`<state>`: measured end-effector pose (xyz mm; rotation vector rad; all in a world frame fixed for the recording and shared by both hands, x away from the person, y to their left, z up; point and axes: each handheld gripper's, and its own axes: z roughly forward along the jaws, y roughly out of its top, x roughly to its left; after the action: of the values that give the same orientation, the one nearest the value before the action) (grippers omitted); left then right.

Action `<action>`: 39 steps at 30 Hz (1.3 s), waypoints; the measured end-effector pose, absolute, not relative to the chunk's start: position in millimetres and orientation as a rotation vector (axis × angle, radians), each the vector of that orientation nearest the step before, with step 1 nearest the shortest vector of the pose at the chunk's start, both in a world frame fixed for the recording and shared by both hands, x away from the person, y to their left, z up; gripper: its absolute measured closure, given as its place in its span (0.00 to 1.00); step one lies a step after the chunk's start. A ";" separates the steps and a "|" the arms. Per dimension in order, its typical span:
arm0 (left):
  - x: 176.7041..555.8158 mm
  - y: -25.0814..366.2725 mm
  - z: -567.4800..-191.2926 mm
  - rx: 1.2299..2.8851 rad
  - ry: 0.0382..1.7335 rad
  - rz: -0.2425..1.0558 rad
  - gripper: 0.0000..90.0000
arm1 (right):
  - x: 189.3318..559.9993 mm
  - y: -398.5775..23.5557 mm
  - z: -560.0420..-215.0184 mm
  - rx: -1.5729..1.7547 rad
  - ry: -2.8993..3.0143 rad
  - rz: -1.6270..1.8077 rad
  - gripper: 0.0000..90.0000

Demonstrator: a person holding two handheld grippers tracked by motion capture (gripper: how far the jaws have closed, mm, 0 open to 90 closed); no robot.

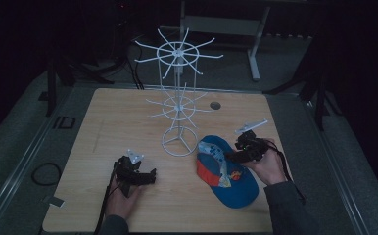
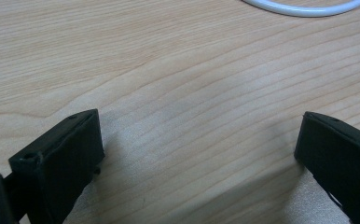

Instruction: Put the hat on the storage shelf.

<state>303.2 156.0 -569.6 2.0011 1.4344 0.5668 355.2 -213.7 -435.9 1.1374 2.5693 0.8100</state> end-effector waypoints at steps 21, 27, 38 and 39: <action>303.1 155.8 -569.8 1.998 1.435 0.566 0.02 | 383.7 -198.1 -465.9 1.164 2.610 0.725 0.40; 303.1 155.9 -569.7 1.999 1.435 0.566 0.02 | 388.6 -193.9 -472.9 1.168 2.626 0.690 0.40; 303.1 155.9 -569.7 1.999 1.435 0.566 0.02 | 397.7 -190.3 -486.1 1.197 2.656 0.631 0.42; 303.1 155.9 -569.7 1.999 1.435 0.566 0.02 | 398.1 -189.9 -487.1 1.198 2.657 0.627 0.42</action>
<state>303.1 155.9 -569.7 1.9991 1.4349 0.5658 398.1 -189.9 -487.1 1.1981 2.6567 0.6269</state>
